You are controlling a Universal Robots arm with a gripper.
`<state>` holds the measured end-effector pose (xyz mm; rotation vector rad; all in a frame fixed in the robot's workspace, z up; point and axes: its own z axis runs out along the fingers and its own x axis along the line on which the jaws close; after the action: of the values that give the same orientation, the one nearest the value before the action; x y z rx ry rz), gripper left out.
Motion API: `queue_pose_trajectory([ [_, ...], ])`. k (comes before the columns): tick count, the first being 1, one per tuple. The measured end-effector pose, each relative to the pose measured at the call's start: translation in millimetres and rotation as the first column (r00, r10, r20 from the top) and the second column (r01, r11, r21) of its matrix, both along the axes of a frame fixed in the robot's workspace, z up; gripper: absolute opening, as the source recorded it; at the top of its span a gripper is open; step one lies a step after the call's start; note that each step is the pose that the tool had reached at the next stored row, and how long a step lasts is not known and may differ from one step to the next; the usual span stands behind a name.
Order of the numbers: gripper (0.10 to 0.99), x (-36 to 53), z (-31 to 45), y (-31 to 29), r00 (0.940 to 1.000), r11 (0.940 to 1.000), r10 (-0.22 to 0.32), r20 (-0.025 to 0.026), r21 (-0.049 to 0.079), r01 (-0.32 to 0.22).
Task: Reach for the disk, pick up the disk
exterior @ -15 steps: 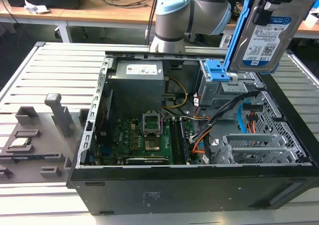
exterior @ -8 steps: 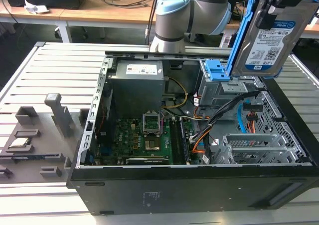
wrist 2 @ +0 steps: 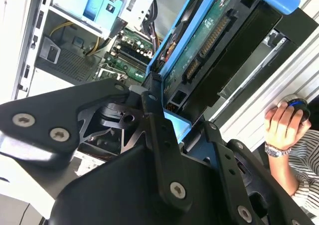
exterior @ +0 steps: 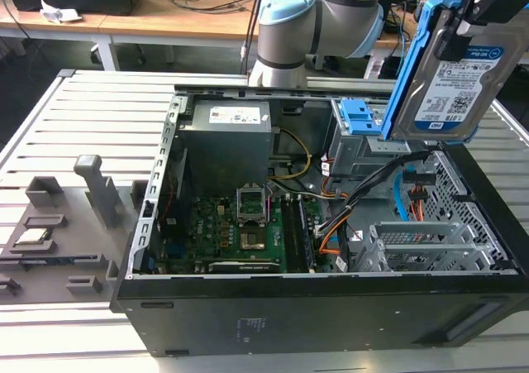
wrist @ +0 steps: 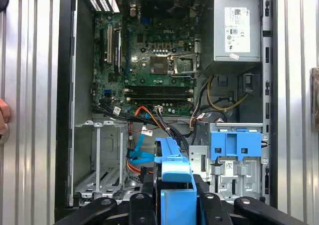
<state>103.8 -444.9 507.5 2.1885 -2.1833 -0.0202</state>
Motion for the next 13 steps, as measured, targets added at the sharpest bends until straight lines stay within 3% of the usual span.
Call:
queue_pose_trajectory([
  [5,0.369,0.0,0.0,-9.3,1.0,1.0,0.0,0.0,-0.001,0.0],
  [8,0.369,0.0,-0.1,-19.0,1.0,1.0,0.0,0.0,-0.003,0.0],
  [13,0.369,0.0,-0.1,-29.8,1.0,1.0,0.0,0.0,-0.004,0.0],
])
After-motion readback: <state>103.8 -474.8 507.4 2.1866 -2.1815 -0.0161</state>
